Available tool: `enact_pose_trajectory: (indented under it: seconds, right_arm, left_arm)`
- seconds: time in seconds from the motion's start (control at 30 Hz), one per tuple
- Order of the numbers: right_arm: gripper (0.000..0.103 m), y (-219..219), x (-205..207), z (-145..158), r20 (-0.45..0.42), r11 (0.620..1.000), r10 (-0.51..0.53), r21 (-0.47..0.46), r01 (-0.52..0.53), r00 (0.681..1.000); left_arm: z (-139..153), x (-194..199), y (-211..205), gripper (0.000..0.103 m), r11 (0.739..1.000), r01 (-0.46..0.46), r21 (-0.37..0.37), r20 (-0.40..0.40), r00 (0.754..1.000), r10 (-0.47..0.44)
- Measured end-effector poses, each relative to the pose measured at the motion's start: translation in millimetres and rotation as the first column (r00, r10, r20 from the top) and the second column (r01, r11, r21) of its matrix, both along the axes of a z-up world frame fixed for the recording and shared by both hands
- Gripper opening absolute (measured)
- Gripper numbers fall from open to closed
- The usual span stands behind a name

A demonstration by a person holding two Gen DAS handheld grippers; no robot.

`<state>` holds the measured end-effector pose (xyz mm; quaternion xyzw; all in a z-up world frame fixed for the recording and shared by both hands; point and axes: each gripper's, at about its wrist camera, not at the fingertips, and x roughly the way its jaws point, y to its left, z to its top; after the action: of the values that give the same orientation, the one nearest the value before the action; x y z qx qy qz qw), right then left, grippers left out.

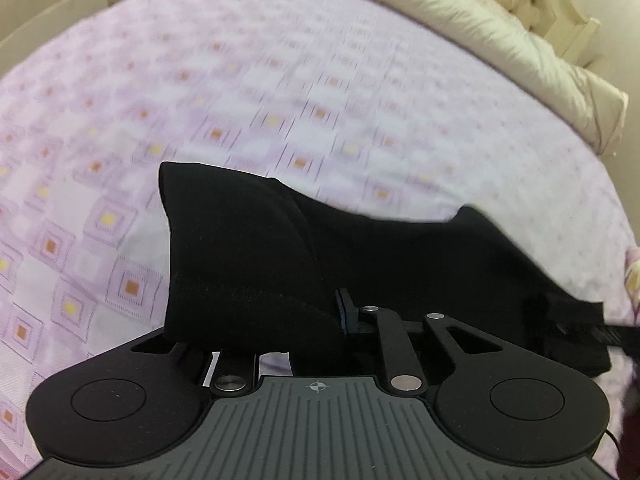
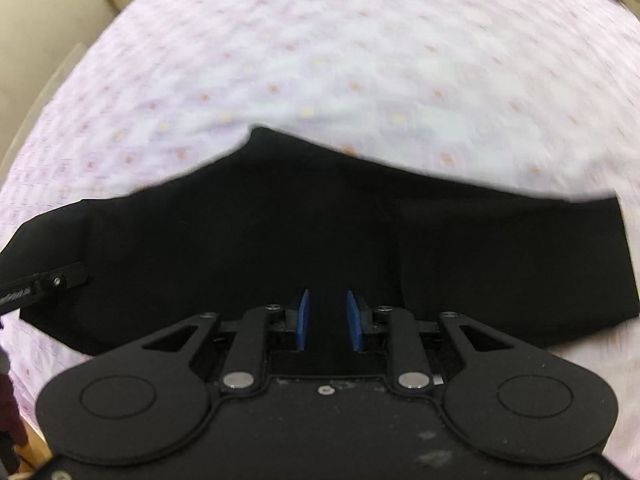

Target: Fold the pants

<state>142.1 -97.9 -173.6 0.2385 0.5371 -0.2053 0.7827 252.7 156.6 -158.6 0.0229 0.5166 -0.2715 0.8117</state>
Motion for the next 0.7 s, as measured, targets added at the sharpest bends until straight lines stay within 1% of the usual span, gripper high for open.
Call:
enact_pose_trajectory:
  seconds: [0.03,0.1,0.17,0.2,0.27,0.33,0.37,0.43,0.5,0.57,0.6,0.63,0.7]
  right_arm:
    - [0.024,-3.9,12.3,-2.5,0.021,1.0,0.023,-0.001,-0.023,1.0]
    - [0.021,-14.6,34.9,-7.8,0.051,0.998,0.061,-0.001,-0.061,0.997]
    - [0.013,-21.1,62.9,-16.5,0.068,0.995,0.101,0.0,-0.101,0.993]
    - [0.013,-23.3,76.0,-21.8,0.072,0.993,0.121,-0.006,-0.121,0.99]
    - [0.012,-27.7,95.9,-34.3,0.046,0.99,0.138,-0.023,-0.137,0.989]
    - [0.01,-35.9,112.1,-52.8,-0.003,0.99,0.139,0.005,-0.139,0.99]
    - [0.01,-37.7,115.6,-57.6,-0.004,0.989,0.145,0.008,-0.145,0.989]
    - [0.007,-39.8,122.6,-58.0,-0.003,0.984,0.178,-0.015,-0.178,0.984]
    - [0.007,-46.3,126.4,-57.7,-0.009,0.982,0.188,0.006,-0.187,0.982]
    - [0.007,-52.0,123.9,-53.4,0.005,0.98,0.198,0.032,-0.198,0.98]
    - [0.008,-57.5,120.1,-48.7,0.034,0.979,0.2,0.041,-0.202,0.979]
    - [0.009,-64.1,110.6,-38.8,0.09,0.98,0.19,0.048,-0.195,0.978]
    - [0.01,-80.2,86.2,-17.1,0.184,0.984,0.14,0.079,-0.157,0.973]
  left_arm:
    - [6.0,-2.9,-1.3,0.019,1.0,0.005,0.005,0.016,1.0,-0.005]
    - [11.1,-6.2,-10.4,0.019,1.0,0.009,0.017,0.038,0.999,-0.009]
    - [18.1,-10.6,-12.4,0.019,1.0,0.0,0.026,0.056,0.998,-0.001]
    - [20.3,-13.5,-15.2,0.019,0.999,-0.004,0.032,0.062,0.998,0.002]
    - [24.7,-19.0,-18.7,0.019,0.999,-0.009,0.043,0.082,0.997,0.005]
    - [31.2,-24.8,-24.0,0.019,0.999,-0.001,0.053,0.104,0.995,-0.004]
    - [34.9,-27.4,-26.8,0.019,0.999,0.004,0.054,0.118,0.993,-0.01]
    - [44.0,-33.9,-32.2,0.019,0.998,0.017,0.063,0.149,0.988,-0.026]
    - [55.4,-40.5,-37.9,0.019,0.997,0.029,0.067,0.17,0.985,-0.04]
    - [67.4,-48.0,-48.7,0.019,0.997,0.037,0.061,0.191,0.98,-0.048]
    - [74.1,-52.7,-55.4,0.019,0.997,0.044,0.059,0.204,0.977,-0.055]
    - [79.7,-58.1,-61.7,0.019,0.997,0.054,0.059,0.218,0.974,-0.065]
    - [91.2,-69.4,-78.7,0.019,0.996,0.072,0.059,0.239,0.967,-0.084]
